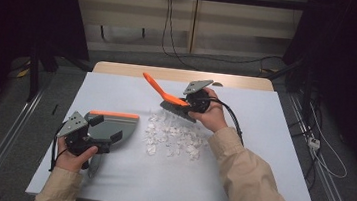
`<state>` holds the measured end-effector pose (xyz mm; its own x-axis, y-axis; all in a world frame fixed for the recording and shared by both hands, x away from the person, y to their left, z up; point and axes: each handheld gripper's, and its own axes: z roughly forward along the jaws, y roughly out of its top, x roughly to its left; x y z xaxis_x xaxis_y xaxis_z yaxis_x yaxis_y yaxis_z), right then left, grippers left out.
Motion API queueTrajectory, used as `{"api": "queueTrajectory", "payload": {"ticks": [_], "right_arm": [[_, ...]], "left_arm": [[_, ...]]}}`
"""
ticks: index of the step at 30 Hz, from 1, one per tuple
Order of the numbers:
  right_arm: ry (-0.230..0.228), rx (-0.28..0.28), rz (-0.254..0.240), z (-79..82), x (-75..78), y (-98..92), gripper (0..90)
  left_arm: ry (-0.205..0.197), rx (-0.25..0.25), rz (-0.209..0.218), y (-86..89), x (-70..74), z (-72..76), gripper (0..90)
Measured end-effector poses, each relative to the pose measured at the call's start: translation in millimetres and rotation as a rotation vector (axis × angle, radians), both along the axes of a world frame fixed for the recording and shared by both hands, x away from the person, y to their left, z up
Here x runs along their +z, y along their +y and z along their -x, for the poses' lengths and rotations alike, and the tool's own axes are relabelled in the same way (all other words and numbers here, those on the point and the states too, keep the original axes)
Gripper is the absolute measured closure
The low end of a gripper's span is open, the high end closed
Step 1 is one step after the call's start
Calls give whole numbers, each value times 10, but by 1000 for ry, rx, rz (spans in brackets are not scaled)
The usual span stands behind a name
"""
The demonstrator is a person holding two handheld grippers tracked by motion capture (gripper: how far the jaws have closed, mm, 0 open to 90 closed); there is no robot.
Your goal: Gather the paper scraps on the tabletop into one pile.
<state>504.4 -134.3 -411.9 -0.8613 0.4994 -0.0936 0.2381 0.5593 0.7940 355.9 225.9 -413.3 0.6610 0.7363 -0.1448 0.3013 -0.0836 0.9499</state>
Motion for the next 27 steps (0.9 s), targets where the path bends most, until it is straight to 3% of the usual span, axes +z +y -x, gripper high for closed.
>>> {"api": "queueTrajectory", "payload": {"ticks": [2, 5, 9, 12, 15, 18, 27], "right_arm": [[6, -10, -10, -66, -58, 39, 716], [4, -15, 15, -145, -125, 127, 716], [-6, -21, -9, -247, -145, 259, 716], [-16, -15, 16, -303, -154, 371, 716], [2, 28, 18, -331, -190, 489, 716], [0, 84, 64, -316, -164, 559, 716], [14, 238, 117, -6, -98, 379, 716]], "left_arm": [[0, 0, 0, 0, -4, -4, 45], [5, -1, 1, 0, -13, -12, 45], [9, 9, 6, 12, -12, -15, 45], [8, 14, 1, 32, -13, -5, 45], [8, 21, 6, 51, -14, 3, 45], [13, 25, 10, 65, -22, 5, 45], [11, 22, 9, 78, -28, 7, 45]]}}
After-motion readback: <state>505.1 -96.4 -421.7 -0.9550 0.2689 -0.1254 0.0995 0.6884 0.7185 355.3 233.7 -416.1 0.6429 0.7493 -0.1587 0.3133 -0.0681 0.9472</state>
